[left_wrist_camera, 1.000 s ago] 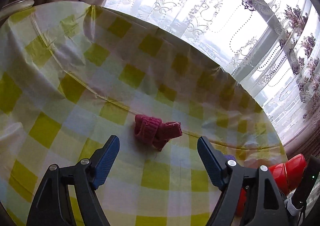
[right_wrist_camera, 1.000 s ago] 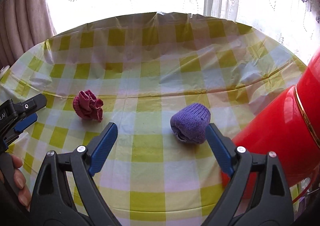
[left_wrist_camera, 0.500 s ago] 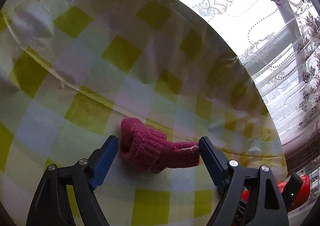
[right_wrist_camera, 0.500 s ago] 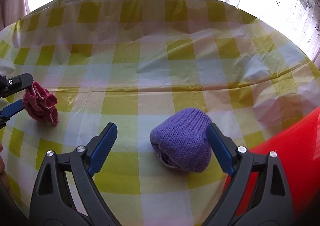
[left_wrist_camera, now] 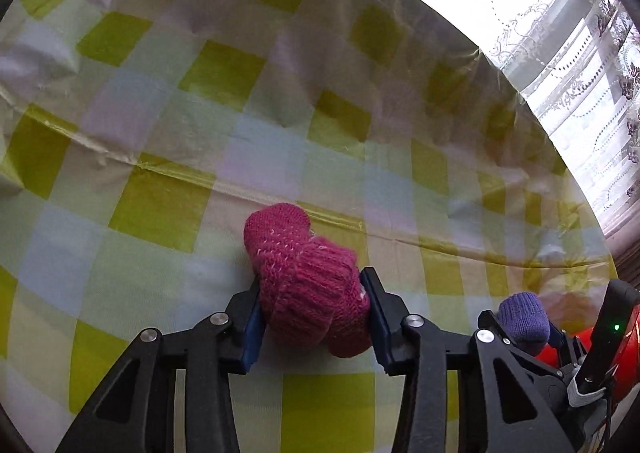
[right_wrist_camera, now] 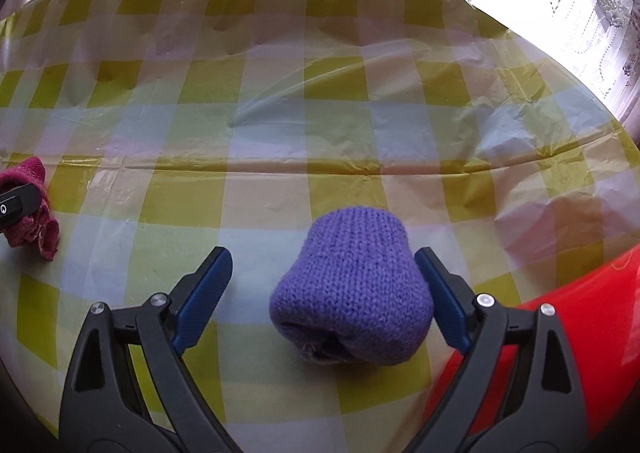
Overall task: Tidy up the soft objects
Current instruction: 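Grasp the magenta knit sock with the left tool while the right tool grasps the purple knit sock, then carry the magenta and purple socks into the white box and open both tools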
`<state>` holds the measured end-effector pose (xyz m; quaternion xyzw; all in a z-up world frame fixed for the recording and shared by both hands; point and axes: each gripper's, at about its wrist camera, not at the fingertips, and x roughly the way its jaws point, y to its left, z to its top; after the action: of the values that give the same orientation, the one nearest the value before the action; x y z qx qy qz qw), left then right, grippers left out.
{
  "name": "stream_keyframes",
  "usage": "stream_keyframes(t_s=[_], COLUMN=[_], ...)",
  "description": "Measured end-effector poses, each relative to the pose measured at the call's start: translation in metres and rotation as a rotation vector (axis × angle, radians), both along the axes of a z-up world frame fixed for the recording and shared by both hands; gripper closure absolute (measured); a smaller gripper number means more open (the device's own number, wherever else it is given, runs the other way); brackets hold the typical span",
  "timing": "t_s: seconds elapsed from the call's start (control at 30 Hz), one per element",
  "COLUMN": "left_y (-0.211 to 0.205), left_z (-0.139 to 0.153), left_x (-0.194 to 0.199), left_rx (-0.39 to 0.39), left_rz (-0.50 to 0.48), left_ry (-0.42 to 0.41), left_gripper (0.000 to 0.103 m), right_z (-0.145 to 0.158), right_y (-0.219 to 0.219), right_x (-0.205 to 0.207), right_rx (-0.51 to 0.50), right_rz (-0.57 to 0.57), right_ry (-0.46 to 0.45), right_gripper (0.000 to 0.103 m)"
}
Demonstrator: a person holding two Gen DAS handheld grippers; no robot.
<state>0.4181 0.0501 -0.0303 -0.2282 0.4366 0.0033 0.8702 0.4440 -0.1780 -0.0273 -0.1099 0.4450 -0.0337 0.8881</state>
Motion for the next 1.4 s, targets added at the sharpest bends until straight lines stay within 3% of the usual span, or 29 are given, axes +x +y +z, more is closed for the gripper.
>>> stream_keyframes(t_s=[0.03, 0.13, 0.27, 0.43, 0.77, 1.4], left_y=[-0.001, -0.001, -0.001, 0.0, -0.016, -0.073], left_z=[0.0, 0.002, 0.007, 0.01, 0.011, 0.041], left_x=[-0.001, -0.004, -0.011, -0.024, -0.069, -0.181], left_rx=[0.006, 0.015, 0.021, 0.022, 0.034, 0.105], left_rz=[-0.002, 0.004, 0.007, 0.018, 0.004, -0.076], left_ry=[0.0, 0.001, -0.004, 0.0, 0.014, -0.035], left_gripper=[0.062, 0.064, 0.066, 0.066, 0.066, 0.066], right_z=[-0.003, 0.0, 0.002, 0.004, 0.005, 0.03], right_y=[-0.002, -0.006, 0.0, -0.006, 0.009, -0.016], right_x=[0.001, -0.002, -0.011, -0.032, -0.095, -0.208], right_rx=[0.019, 0.109, 0.162, 0.297, 0.245, 0.214], right_rz=[0.002, 0.018, 0.067, 0.096, 0.146, 0.154], right_ry=[0.006, 0.029, 0.029, 0.051, 0.064, 0.062], right_gripper=[0.015, 0.045, 0.05, 0.052, 0.052, 0.052])
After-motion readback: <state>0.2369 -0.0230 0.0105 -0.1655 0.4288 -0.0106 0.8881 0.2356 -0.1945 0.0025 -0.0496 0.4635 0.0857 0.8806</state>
